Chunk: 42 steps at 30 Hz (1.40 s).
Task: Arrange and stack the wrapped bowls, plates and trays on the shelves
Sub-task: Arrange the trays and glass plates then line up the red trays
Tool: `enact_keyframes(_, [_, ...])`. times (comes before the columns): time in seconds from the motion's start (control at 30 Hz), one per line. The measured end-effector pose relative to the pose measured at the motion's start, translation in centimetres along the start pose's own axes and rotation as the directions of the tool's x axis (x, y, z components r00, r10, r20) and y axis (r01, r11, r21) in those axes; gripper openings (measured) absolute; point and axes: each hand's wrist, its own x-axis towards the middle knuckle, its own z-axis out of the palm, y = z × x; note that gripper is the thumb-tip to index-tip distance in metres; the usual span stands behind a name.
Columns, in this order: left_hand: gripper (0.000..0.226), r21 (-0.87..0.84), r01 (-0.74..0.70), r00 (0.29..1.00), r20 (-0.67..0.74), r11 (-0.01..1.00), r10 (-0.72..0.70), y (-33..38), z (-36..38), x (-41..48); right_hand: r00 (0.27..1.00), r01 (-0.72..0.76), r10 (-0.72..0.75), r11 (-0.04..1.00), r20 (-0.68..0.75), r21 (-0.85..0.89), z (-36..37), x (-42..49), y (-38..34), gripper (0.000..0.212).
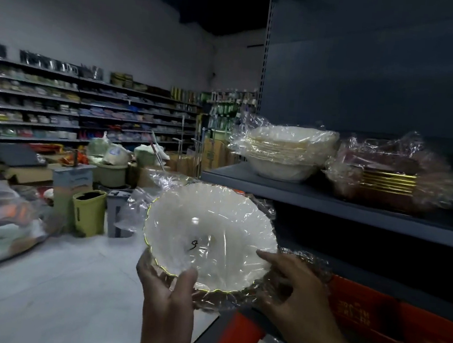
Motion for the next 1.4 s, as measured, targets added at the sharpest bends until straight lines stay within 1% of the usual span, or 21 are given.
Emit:
enact_keyframes(0.07, [0.074, 0.011, -0.038, 0.999, 0.016, 0.999, 0.037, 2.2, -0.2, -0.1, 0.993, 0.116, -0.116, 0.993, -0.022, 0.007, -0.7, 0.1, -1.5, 0.058])
enact_keyframes(0.1, [0.069, -0.002, -0.059, 0.998, 0.028, 0.998, 0.059, 3.1, -0.1, 0.0, 0.989, 0.144, -0.144, 0.989, -0.029, 0.025, -1.1, 0.3, -2.1, 0.053])
enact_keyframes(0.2, [0.06, -0.04, -0.128, 0.988, 0.08, 0.991, 0.131, 5.9, 0.9, 0.3, 0.98, 0.178, -0.172, 0.982, -0.097, 0.06, -2.4, 1.3, -3.9, 0.045])
enact_keyframes(0.3, [0.054, -0.054, -0.202, 0.972, 0.112, 0.978, 0.207, 8.5, 2.2, 0.4, 0.964, 0.208, -0.204, 0.978, -0.168, 0.01, -4.0, 2.5, -5.5, 0.039])
enact_keyframes(0.4, [0.044, 0.007, -0.294, 0.945, 0.154, 0.956, 0.289, 11.7, 4.4, 1.0, 0.951, 0.208, -0.2, 0.978, -0.237, 0.009, -6.4, 4.2, -7.0, 0.036])
enact_keyframes(0.47, [0.043, 0.056, -0.347, 0.925, 0.188, 0.936, 0.331, 13.7, 6.1, 1.9, 0.939, 0.204, -0.204, 0.979, -0.276, -0.028, -8.5, 5.6, -8.2, 0.039])
enact_keyframes(0.53, [0.055, 0.075, -0.395, 0.899, 0.234, 0.915, 0.369, 14.9, 7.9, 3.6, 0.927, 0.21, -0.222, 0.975, -0.303, -0.072, -10.6, 7.4, -8.8, 0.045])
enact_keyframes(0.57, [0.063, 0.064, -0.392, 0.898, 0.244, 0.918, 0.367, 15.4, 8.8, 4.8, 0.923, 0.211, -0.228, 0.973, -0.309, -0.088, -11.6, 8.4, -8.9, 0.046])
enact_keyframes(0.6, [0.066, 0.053, -0.37, 0.905, 0.249, 0.928, 0.346, 15.9, 9.8, 5.8, 0.922, 0.209, -0.231, 0.972, -0.31, -0.104, -12.6, 9.5, -8.8, 0.044])
enact_keyframes(0.63, [0.059, 0.059, -0.367, 0.906, 0.251, 0.929, 0.342, 16.2, 10.8, 6.8, 0.922, 0.205, -0.235, 0.971, -0.307, -0.127, -13.4, 10.6, -8.6, 0.039])
enact_keyframes(0.67, [0.044, 0.076, -0.377, 0.901, 0.262, 0.923, 0.346, 16.7, 11.8, 7.4, 0.923, 0.199, -0.241, 0.966, -0.301, -0.165, -14.2, 11.8, -8.3, 0.033])
enact_keyframes(0.7, [0.034, 0.102, -0.404, 0.891, 0.27, 0.909, 0.366, 16.9, 12.8, 8.1, 0.924, 0.191, -0.247, 0.959, -0.292, -0.208, -14.9, 13.0, -8.1, 0.031])
enact_keyframes(0.77, [0.045, 0.158, -0.45, 0.871, 0.293, 0.879, 0.394, 17.0, 14.8, 9.4, 0.931, 0.178, -0.249, 0.949, -0.268, -0.261, -16.3, 15.3, -7.9, 0.031])
enact_keyframes(0.83, [0.053, 0.196, -0.445, 0.875, 0.3, 0.874, 0.379, 16.9, 16.6, 11.1, 0.937, 0.163, -0.24, 0.943, -0.255, -0.29, -17.5, 17.3, -7.7, 0.035])
enact_keyframes(0.93, [0.069, 0.227, -0.426, 0.893, 0.263, 0.876, 0.366, 17.2, 18.9, 14.1, 0.96, 0.089, -0.167, 0.943, -0.225, -0.319, -18.3, 19.9, -7.5, 0.057])
enact_keyframes(1.03, [0.078, 0.283, -0.439, 0.891, 0.258, 0.853, 0.373, 17.0, 21.1, 17.5, 0.973, -0.026, -0.055, 0.939, -0.224, -0.342, -17.8, 22.5, -6.9, 0.082])
enact_keyframes(1.1, [0.077, 0.354, -0.411, 0.906, 0.26, 0.84, 0.334, 16.3, 22.1, 19.7, 0.975, -0.106, 0.032, 0.935, -0.218, -0.338, -17.4, 24.2, -6.3, 0.087])
enact_keyframes(1.2, [0.063, 0.471, -0.374, 0.922, 0.279, 0.799, 0.267, 14.8, 23.4, 22.5, 0.97, -0.204, 0.141, 0.915, -0.197, -0.347, -17.1, 26.4, -5.4, 0.091])
enact_keyframes(1.3, [0.057, 0.449, -0.343, 0.927, 0.304, 0.825, 0.22, 13.2, 24.5, 24.4, 0.956, -0.284, 0.239, 0.894, -0.169, -0.346, -16.6, 28.2, -3.3, 0.098])
enact_keyframes(1.33, [0.059, 0.443, -0.339, 0.925, 0.318, 0.83, 0.207, 12.6, 25.0, 24.8, 0.95, -0.309, 0.265, 0.881, -0.167, -0.358, -16.4, 28.7, -2.3, 0.1])
enact_keyframes(1.4, [0.073, 0.487, -0.322, 0.924, 0.347, 0.812, 0.158, 11.2, 25.5, 25.9, 0.935, -0.354, 0.307, 0.852, -0.179, -0.386, -16.2, 29.8, -0.7, 0.102])
